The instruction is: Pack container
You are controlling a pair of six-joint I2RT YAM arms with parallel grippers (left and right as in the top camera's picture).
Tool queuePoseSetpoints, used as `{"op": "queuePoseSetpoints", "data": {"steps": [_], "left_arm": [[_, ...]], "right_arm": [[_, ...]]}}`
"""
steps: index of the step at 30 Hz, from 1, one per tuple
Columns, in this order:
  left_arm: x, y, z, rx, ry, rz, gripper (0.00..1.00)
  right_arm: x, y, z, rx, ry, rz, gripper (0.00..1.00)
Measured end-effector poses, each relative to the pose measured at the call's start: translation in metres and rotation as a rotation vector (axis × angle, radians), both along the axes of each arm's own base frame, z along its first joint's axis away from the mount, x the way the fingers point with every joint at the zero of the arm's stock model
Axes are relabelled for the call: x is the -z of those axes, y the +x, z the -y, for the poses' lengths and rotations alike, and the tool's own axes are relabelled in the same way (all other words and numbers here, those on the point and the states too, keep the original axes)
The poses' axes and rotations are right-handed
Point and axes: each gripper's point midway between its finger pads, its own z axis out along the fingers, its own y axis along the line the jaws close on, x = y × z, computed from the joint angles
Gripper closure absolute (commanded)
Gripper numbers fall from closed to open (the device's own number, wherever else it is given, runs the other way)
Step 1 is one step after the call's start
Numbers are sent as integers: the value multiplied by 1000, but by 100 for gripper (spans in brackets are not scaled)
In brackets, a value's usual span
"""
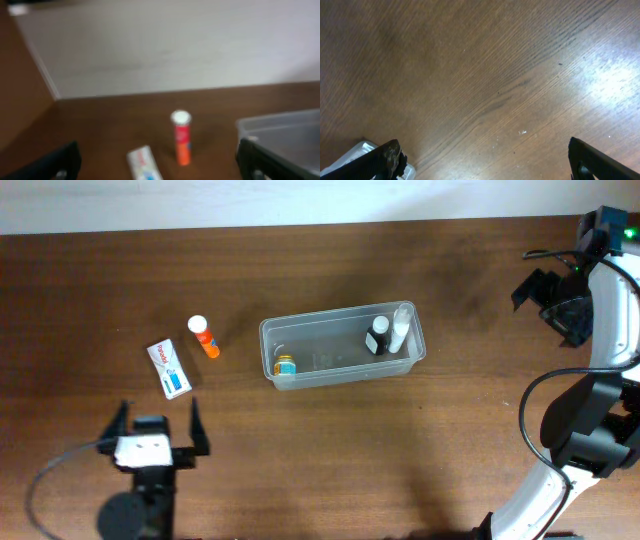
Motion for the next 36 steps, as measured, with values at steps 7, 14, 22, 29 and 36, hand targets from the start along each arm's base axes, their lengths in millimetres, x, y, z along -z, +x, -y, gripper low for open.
{"op": "queuePoseSetpoints", "data": {"steps": [7,14,22,29,36], "left_arm": [[-70,37,-3,42,49,-116,1],[-42,65,-7,27,-83,-328,1],[-2,101,-45,-119,-258,-660,1],[54,121,-41,-110,-363,-832,1],[114,131,-44,-177,-492,-993,1]], "right_arm": [[1,-1,0,0,1,-3,2],[1,-1,0,0,1,-4,2],[1,-1,0,0,1,-4,2],[1,-1,0,0,2,-4,2],[1,-1,0,0,1,-4,2]]}}
